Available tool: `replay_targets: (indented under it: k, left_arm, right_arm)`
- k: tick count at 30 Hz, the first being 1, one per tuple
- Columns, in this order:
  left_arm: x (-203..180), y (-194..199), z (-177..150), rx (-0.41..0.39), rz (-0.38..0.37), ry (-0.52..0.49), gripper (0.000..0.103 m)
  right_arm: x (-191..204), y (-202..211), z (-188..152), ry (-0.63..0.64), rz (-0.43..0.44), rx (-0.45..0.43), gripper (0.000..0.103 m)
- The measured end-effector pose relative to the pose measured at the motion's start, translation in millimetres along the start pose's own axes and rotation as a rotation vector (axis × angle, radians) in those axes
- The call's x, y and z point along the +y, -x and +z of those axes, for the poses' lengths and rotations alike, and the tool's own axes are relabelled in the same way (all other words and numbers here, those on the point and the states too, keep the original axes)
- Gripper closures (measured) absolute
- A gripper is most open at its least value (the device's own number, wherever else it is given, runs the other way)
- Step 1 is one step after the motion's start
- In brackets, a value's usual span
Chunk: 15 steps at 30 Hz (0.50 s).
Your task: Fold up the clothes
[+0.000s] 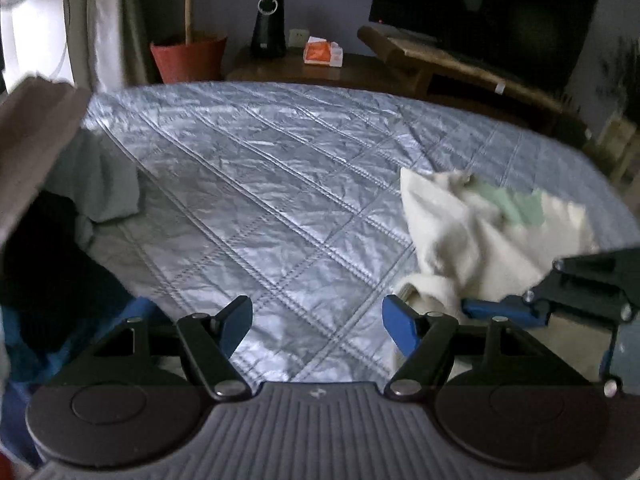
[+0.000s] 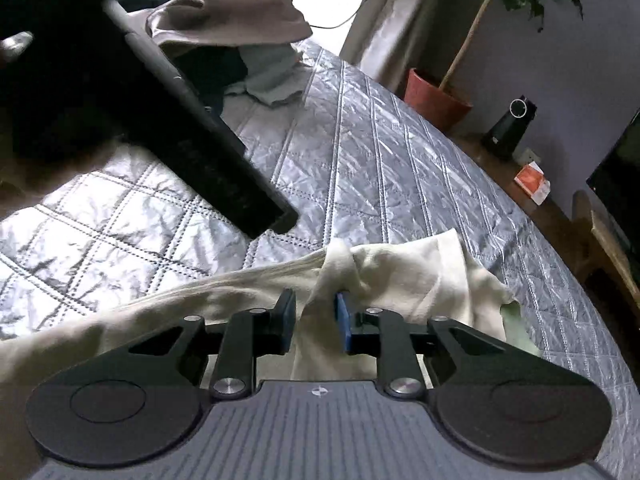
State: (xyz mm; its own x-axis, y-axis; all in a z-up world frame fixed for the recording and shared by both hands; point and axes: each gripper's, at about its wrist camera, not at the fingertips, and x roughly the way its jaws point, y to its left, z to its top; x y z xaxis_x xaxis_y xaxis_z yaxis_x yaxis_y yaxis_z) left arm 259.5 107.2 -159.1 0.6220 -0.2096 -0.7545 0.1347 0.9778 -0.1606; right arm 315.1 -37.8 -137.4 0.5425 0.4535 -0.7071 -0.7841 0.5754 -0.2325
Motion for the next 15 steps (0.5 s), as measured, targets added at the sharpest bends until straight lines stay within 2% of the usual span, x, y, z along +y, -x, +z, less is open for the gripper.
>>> replay_targets:
  k: [2,3,7,9,11,15]
  left_arm:
    - [5,-4,2,0.008,-0.042,0.028,0.035]
    - [8,-5,3,0.006,-0.062,0.048,0.035]
    - [11,-4,4,-0.013,-0.15,0.106,0.035]
    - [14,-4,5,-0.015,-0.245,0.16,0.034]
    - [16,-4,5,-0.023,-0.328,0.219,0.03]
    - [18,-14,2,-0.002,-0.399,0.337,0.028]
  right_arm:
    - [-4,4,-1,-0.04,0.005,-0.019,0.055]
    - [-12,8,-3,-0.094,-0.003,-0.033,0.053]
    - [-37,13,-15,-0.249,-0.017,-0.038,0.052]
    - [-44,14,-22,-0.288,-0.021,-0.029,0.052]
    - [-47,13,-29,-0.319,-0.021,-0.019,0.052]
    - [-50,10,-43,-0.368,-0.018,-0.009,0.052]
